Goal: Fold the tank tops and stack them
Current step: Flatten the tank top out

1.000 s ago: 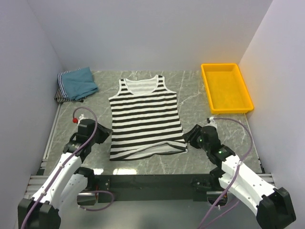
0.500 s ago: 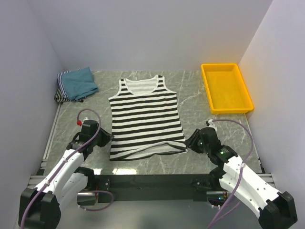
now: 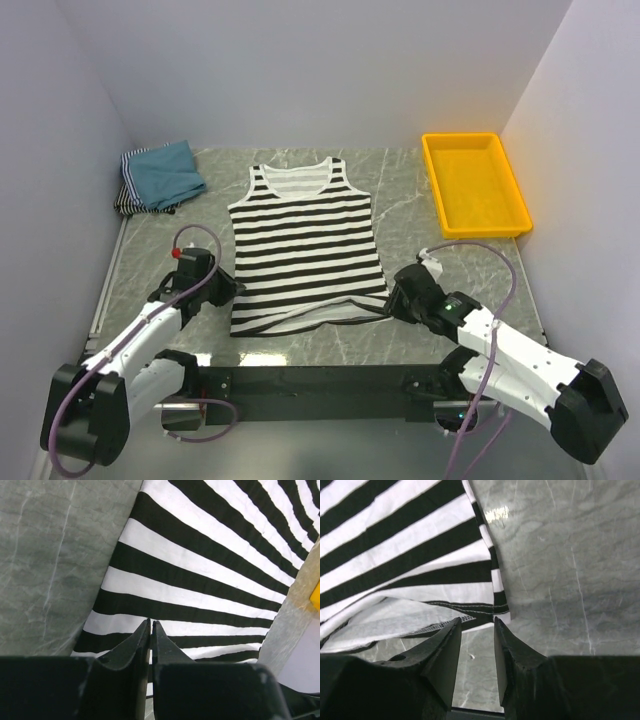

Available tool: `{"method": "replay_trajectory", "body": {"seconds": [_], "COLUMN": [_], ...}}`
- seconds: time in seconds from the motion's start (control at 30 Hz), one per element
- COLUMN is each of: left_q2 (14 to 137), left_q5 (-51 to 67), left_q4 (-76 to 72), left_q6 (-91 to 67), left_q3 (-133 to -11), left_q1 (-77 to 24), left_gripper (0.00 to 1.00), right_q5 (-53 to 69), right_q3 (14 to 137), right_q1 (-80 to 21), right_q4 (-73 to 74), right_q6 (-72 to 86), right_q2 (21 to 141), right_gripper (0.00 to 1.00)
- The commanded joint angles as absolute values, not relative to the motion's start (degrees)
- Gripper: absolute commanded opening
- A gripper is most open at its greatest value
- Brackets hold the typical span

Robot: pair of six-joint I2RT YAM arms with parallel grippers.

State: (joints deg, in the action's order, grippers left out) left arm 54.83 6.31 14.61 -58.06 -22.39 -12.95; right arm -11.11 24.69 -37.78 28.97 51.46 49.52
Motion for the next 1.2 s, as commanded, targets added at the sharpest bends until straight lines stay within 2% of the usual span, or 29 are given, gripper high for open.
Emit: {"method": "replay_trajectory", "body": {"seconds": [0.0, 0.43, 0.93, 1.07, 1.17], "left_q2": [57.03, 63.37, 64.95, 65.65, 66.62], "left_q5": [7.64, 7.82, 3.87, 3.34, 2.82], "left_q4": [10.12, 8.26, 7.47, 7.21, 7.12], "left_q6": [-56.43, -57.38, -59.85, -59.94, -59.94], "left_q3": [-24.26, -25.31, -24.79, -24.52, -24.43], "left_q1": [-13.27, -13.27, -13.27, -13.27, -13.27], "left_gripper": [0.11, 0.1, 0.1, 0.1, 0.1], "right_q5": [-17.75, -25.66, -28.65, -29.0, -29.09], "right_q3": [28.47, 36.12, 37.97, 37.7, 37.97], "right_q1": [-39.72, -47.37, -48.87, -49.04, -48.95], "right_q4": [30.67, 34.71, 36.39, 36.12, 37.0], "right_q6": [53.44, 57.91, 59.59, 59.5, 59.59], "right_q2": [51.32, 67.31, 75.67, 75.23, 74.62], "right_gripper": [0.4, 0.42, 0.45, 0.37, 0.19]}}
